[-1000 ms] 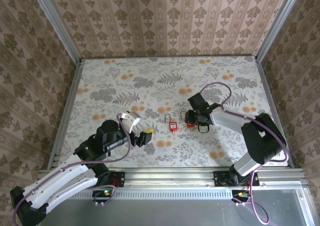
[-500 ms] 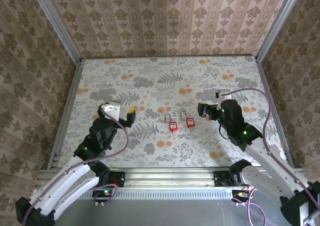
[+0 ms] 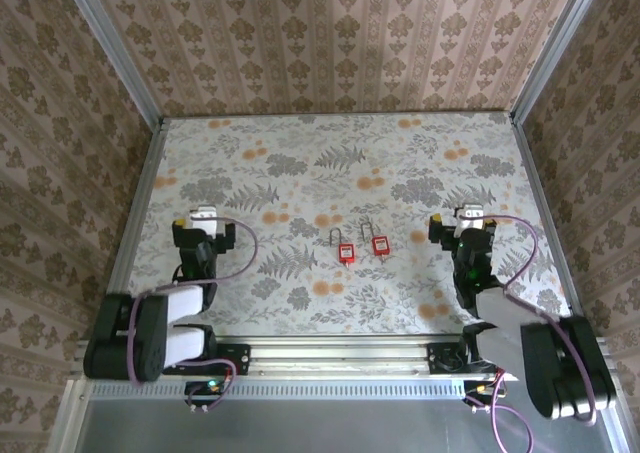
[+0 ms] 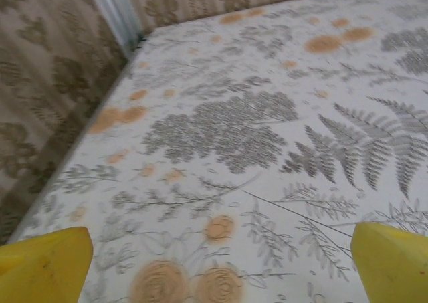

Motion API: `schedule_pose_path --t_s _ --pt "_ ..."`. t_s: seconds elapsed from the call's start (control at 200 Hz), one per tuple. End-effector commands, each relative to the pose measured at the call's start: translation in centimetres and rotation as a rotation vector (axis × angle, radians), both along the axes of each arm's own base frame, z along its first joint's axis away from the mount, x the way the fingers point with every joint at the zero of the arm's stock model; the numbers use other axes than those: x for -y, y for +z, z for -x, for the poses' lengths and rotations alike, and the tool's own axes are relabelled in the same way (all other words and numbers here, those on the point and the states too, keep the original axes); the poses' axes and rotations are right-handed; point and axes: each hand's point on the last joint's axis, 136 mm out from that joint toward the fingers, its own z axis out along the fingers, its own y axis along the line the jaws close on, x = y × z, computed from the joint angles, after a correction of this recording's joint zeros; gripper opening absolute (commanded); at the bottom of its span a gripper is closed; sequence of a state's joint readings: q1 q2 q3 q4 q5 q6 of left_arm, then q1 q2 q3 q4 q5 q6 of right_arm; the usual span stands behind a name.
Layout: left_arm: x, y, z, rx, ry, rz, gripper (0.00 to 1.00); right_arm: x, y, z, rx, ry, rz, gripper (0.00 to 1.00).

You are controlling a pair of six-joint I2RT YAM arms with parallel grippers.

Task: Unlock with the key

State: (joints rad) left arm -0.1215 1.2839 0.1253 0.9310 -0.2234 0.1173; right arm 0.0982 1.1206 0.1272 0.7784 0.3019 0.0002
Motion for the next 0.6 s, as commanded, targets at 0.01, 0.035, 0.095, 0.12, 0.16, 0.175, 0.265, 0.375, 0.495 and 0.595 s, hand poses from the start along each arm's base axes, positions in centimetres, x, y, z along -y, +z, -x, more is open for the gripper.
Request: schedule_pose_path --t_s 0.01,0.035,0.095,0.12,0.16,0.175,0.265,0.375,0.495,0.595 --pt "2.4 4.0 -2.0 0.210 -0.156 0.042 1.00 -0.9 4.1 -2.5 0.230 0.057 -0.049 1.00" --pt "2.8 3.3 -2.5 0.185 -0.180 0.038 1.00 -1.1 3.4 -2.9 0.205 0.073 -0.046 1.00" --pt "3.5 1.5 -3.8 0.135 -0.220 0.023 1.00 -1.4 1.5 -3.5 0.175 0.088 -0.045 1.00" --pt "3.4 1.5 -4.4 0.139 -0.209 0.015 1.00 -1.3 1.0 -3.8 0.174 0.078 -0.046 1.00" --pt "2.5 1.4 -4.5 0.102 -0.159 0.051 1.00 -1.2 0.5 -4.6 0.152 0.071 -0.045 1.00" --pt "2.3 1.2 -4.7 0.087 -0.155 0.066 1.00 -1.3 0.6 -5.0 0.149 0.073 -0.044 1.00" --pt "0.7 1.0 -6.5 0.033 -0.094 0.103 1.00 -0.5 -0.2 -6.6 0.034 0.022 -0.057 1.00" --pt "-0.6 0.5 -6.9 -0.017 -0.023 0.114 1.00 0.8 -0.8 -7.3 -0.019 -0.040 -0.085 1.00" --pt "-0.6 0.4 -6.9 -0.021 -0.023 0.119 1.00 0.8 -0.7 -7.3 -0.016 -0.039 -0.082 1.00" --pt "-0.6 0.4 -6.9 -0.018 -0.023 0.115 1.00 0.7 -0.8 -7.3 -0.019 -0.041 -0.077 1.00"
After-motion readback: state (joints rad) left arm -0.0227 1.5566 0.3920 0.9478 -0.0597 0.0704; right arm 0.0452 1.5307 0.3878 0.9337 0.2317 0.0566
